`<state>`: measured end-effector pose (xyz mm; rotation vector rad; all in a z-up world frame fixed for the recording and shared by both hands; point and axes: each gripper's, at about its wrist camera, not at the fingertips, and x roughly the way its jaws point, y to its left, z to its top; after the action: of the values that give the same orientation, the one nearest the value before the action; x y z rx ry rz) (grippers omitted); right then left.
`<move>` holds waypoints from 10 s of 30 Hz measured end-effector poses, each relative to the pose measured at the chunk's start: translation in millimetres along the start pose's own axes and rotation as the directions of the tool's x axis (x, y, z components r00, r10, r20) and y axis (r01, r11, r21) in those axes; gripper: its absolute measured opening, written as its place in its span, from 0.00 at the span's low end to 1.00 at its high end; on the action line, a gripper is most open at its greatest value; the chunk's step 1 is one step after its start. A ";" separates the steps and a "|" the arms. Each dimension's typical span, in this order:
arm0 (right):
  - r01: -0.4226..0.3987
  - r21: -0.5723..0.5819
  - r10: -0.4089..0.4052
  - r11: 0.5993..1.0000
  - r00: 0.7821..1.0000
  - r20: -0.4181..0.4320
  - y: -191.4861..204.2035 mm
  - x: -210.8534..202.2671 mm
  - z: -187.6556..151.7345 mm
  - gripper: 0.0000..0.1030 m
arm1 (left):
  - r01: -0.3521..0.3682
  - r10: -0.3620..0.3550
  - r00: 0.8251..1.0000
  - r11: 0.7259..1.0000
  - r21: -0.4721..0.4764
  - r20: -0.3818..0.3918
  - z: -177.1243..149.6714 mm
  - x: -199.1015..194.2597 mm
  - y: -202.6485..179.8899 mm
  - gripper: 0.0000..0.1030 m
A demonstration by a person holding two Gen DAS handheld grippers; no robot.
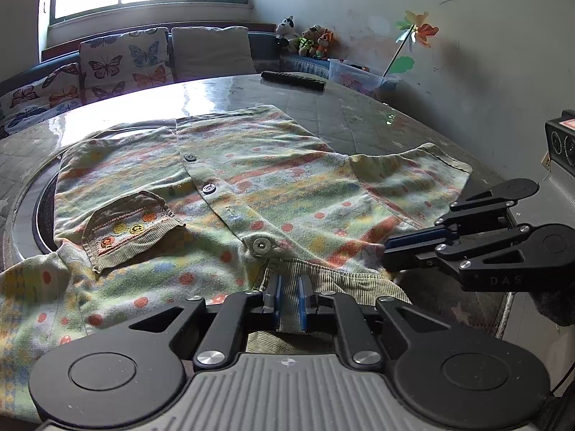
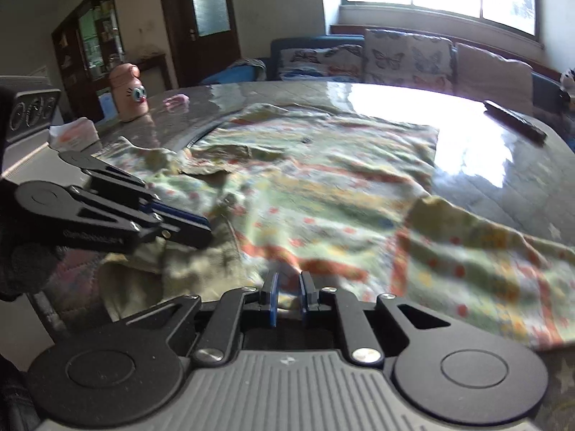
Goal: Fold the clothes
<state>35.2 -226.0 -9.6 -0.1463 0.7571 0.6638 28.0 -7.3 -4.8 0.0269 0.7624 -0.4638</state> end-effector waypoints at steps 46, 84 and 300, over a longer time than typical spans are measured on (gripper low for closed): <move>0.519 0.510 -0.603 0.686 0.798 -0.001 -189.4 -78.2 -61.8 0.25 | 0.046 -0.046 0.999 0.994 0.099 -0.002 15.6 13.4 -42.1 0.47; 0.055 0.100 -0.092 0.993 0.903 0.419 -27.9 -85.4 97.5 0.03 | -0.160 0.166 0.981 0.985 -0.059 0.105 -5.3 -37.7 12.2 0.71; -0.039 0.055 0.033 0.998 0.995 0.099 -14.9 5.0 57.7 0.24 | -0.095 0.106 0.987 0.990 -0.103 0.118 26.0 -24.9 -24.0 0.07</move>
<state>80.9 -214.9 27.4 -0.0479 0.6849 0.6782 19.5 -24.0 34.2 -0.0531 0.6583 -0.3288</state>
